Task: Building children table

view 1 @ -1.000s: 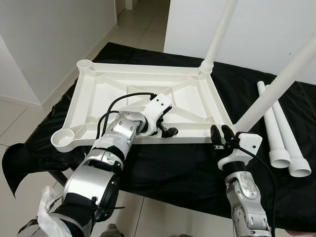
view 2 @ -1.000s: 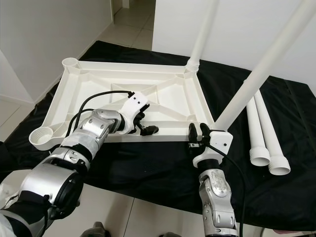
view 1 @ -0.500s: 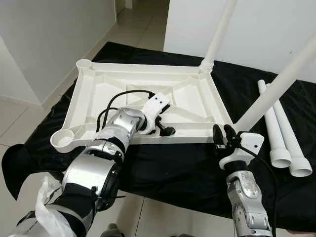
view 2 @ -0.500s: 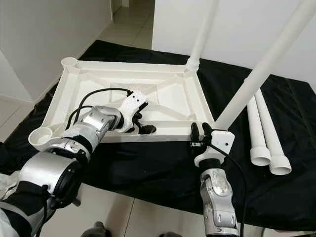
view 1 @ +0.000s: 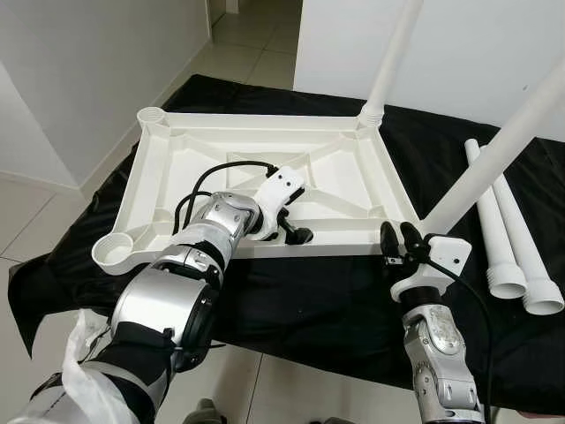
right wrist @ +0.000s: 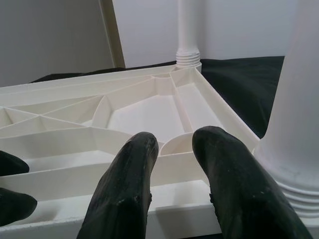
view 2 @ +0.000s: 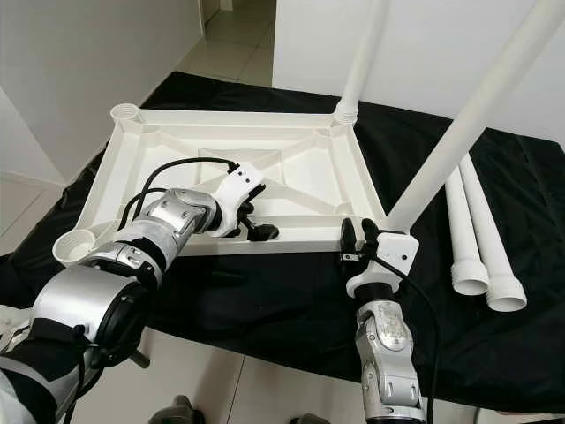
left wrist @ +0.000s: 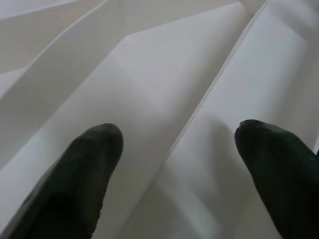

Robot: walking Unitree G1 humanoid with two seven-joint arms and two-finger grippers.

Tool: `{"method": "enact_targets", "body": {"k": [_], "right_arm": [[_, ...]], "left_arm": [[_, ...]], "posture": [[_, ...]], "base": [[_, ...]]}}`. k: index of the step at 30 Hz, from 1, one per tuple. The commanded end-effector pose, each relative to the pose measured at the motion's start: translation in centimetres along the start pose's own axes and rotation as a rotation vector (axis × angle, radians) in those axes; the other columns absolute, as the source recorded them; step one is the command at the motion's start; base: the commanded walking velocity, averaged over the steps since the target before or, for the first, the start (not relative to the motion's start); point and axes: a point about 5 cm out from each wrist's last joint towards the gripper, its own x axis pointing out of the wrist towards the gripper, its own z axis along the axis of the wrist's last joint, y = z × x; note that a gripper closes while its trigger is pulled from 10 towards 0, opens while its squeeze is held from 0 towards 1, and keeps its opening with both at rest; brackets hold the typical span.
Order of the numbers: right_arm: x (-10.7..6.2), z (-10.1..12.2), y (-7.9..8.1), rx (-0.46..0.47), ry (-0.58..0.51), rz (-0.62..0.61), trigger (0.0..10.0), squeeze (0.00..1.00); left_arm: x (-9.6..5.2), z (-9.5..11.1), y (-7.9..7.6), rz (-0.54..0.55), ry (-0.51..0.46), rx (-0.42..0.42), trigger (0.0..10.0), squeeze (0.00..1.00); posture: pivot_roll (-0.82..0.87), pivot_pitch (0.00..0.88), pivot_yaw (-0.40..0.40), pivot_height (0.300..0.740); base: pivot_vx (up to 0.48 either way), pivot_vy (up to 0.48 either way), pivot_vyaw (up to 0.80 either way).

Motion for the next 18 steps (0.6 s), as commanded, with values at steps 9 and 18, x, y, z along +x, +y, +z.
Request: {"method": "enact_targets", "body": {"k": [9,18], "right_arm": [[-0.3,-0.3,-0.2,-0.001,0.015,-0.022,10.0,0.00],[-0.4,-0.4,-0.2,-0.001,0.021,-0.021,10.0,0.00]], "left_arm": [[-0.9,1.2,2.9,0.642,-0.050,-0.008,0.0,0.00],[-0.9,1.6,2.9,0.654,-0.064,0.008,0.0,0.00]], "posture": [[0.00,0.001,0.002,0.740],[0.00,0.001,-0.004,0.740]], "base": [[0.000,0.000,0.00],[0.000,0.000,0.00]]}}
